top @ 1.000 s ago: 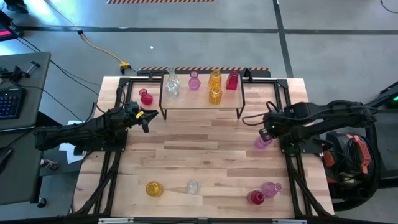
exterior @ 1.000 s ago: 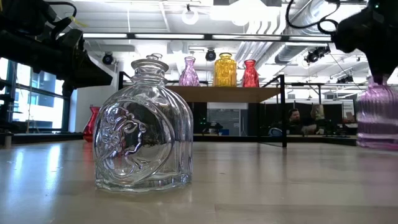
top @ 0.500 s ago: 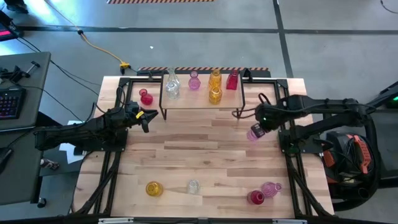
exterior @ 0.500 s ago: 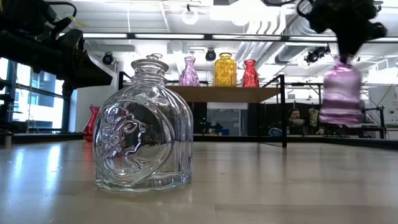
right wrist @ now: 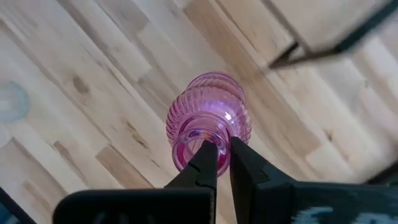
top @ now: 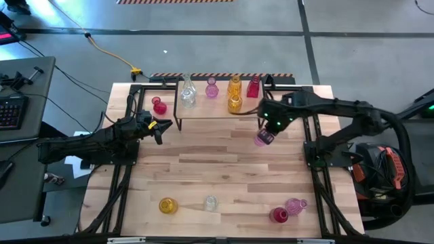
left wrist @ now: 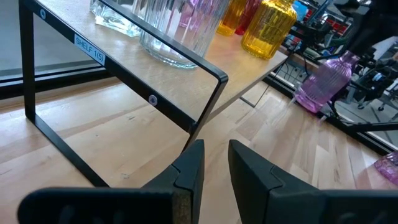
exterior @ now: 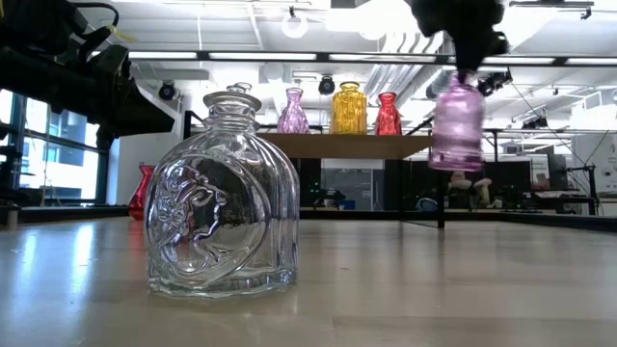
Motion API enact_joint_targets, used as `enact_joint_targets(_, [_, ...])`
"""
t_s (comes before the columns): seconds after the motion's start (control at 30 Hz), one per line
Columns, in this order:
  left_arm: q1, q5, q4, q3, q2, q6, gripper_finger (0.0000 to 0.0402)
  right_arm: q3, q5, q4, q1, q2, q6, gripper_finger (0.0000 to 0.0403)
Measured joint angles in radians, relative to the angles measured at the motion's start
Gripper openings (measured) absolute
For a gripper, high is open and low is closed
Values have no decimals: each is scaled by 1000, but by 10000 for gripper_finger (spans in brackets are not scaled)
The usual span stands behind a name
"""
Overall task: Sort vases onto shelf
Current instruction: Put the top purple vase on the shelf aligned with the other purple vase
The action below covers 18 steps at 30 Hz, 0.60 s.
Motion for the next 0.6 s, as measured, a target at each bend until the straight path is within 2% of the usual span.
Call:
enact_joint_targets(0.23, [0, 0, 0, 0, 0, 0, 65, 159, -5, 1, 0, 161, -140, 0])
enact_joint_targets(0.4, [0, 0, 0, 0, 0, 0, 65, 221, -30, 29, 7, 260, -197, 0])
enact_joint_targets(0.6, [0, 0, 0, 0, 0, 0, 65, 271, -123, 89, 10, 350, -267, 0])
